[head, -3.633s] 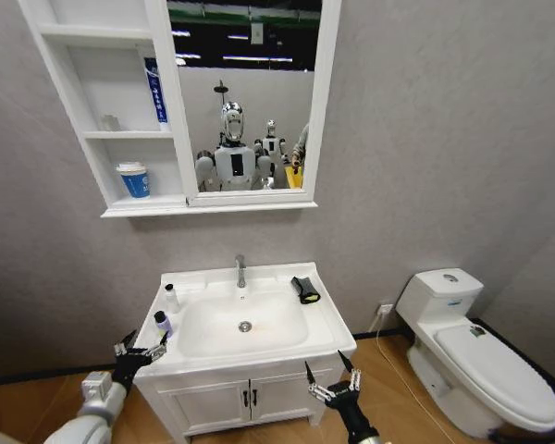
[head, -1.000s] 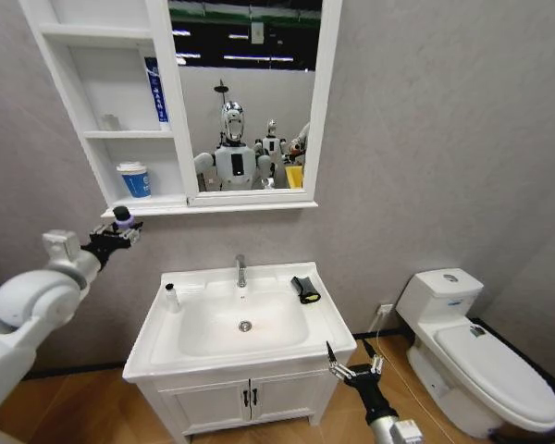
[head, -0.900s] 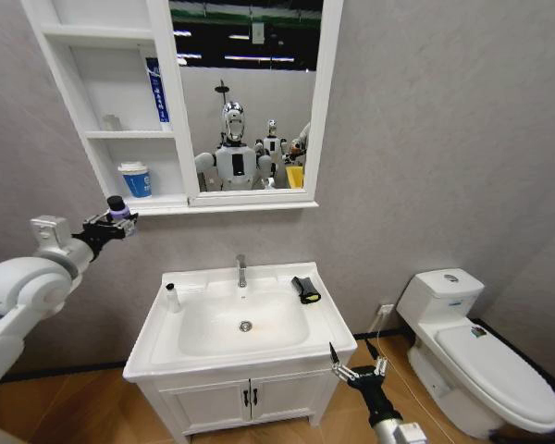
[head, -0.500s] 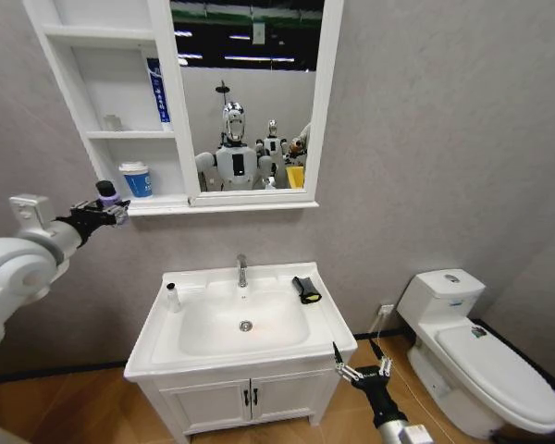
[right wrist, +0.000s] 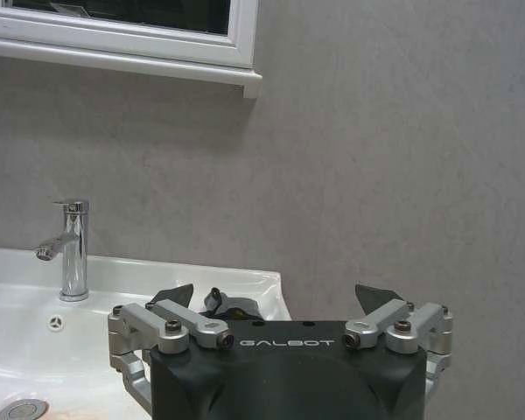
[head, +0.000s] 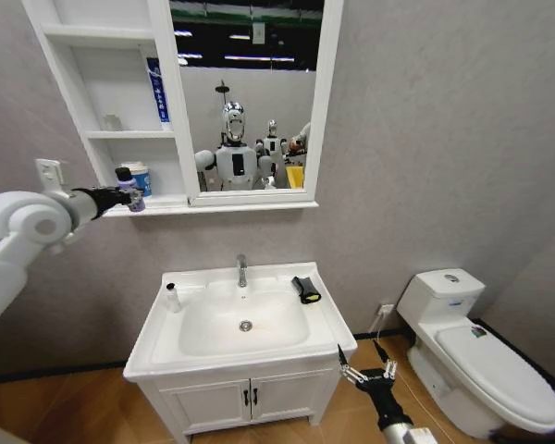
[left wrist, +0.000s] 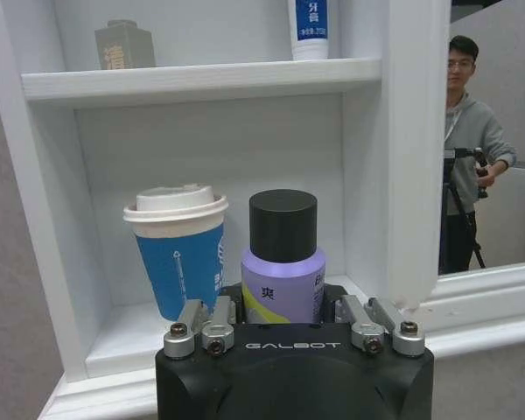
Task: Move facial cleanser and shampoo from washbasin to cabinet, then wipe washbasin with towel.
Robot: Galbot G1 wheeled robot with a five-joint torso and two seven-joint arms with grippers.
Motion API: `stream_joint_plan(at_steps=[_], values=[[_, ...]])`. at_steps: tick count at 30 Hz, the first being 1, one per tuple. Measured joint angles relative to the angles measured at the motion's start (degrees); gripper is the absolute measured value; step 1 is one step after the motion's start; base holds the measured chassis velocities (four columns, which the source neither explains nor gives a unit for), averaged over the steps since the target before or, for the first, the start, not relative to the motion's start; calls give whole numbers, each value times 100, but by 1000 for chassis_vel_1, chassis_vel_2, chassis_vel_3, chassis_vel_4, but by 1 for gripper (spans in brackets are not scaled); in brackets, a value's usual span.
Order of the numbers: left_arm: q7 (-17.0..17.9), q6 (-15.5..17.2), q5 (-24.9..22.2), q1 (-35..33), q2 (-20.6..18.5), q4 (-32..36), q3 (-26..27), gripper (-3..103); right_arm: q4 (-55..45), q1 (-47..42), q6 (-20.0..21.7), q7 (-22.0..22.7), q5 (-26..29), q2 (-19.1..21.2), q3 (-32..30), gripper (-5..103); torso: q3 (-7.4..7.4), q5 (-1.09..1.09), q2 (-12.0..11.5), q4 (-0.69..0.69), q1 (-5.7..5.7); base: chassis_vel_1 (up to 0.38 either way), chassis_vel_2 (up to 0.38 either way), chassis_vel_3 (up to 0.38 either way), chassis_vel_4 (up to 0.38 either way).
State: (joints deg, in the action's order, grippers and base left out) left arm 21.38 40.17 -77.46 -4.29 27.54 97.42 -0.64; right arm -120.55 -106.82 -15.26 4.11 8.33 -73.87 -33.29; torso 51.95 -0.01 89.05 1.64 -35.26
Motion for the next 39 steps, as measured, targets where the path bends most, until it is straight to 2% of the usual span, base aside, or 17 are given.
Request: stream_joint_plan(at_steps=[2, 3, 5, 6, 8, 14, 24, 33, 39], values=[[41, 27, 18, 585, 293, -408, -396, 43, 11, 4, -2, 0, 22, 4, -29, 100, 0, 1, 0, 0, 0, 0, 0, 0, 0], [41, 27, 18, 585, 293, -408, -396, 43, 11, 4, -2, 0, 22, 4, -29, 100, 0, 1, 0, 0, 0, 0, 0, 0, 0], [66, 45, 65, 1000, 571, -745, -670, 43, 28, 6, -6, 0, 49, 7, -70, 100, 0, 3, 0, 3, 0, 0, 0, 0, 0], [66, 45, 65, 1000, 571, -745, -670, 43, 28, 6, -6, 0, 49, 7, -70, 100, 0, 3, 0, 3, 0, 0, 0, 0, 0], [68, 46, 154, 1239, 846, -1109, -874, 43, 57, -3, -27, -1, 86, 12, -133, 100, 0, 2, -1, 2, 0, 0, 0, 0, 0], [30, 37, 322, 1352, 1079, -1377, -988, 43, 112, -15, -58, -1, 156, 43, -215, 100, -1, 1, 0, 1, 0, 0, 0, 0, 0], [-221, -34, 888, 1725, 1552, -2096, -1434, 43, 237, 29, -93, 0, 276, 75, -282, 100, 0, 2, 0, 2, 0, 0, 0, 0, 0], [-244, -3, 1210, 1810, 1736, -2411, -1550, 43, 327, 16, -150, 0, 318, 87, -319, 100, -1, 1, 0, 1, 0, 0, 0, 0, 0], [-114, 80, 1293, 1840, 1848, -2548, -1583, 43, 342, 41, -152, 0, 350, 123, -321, 100, 0, 1, 0, 1, 0, 0, 0, 0, 0]])
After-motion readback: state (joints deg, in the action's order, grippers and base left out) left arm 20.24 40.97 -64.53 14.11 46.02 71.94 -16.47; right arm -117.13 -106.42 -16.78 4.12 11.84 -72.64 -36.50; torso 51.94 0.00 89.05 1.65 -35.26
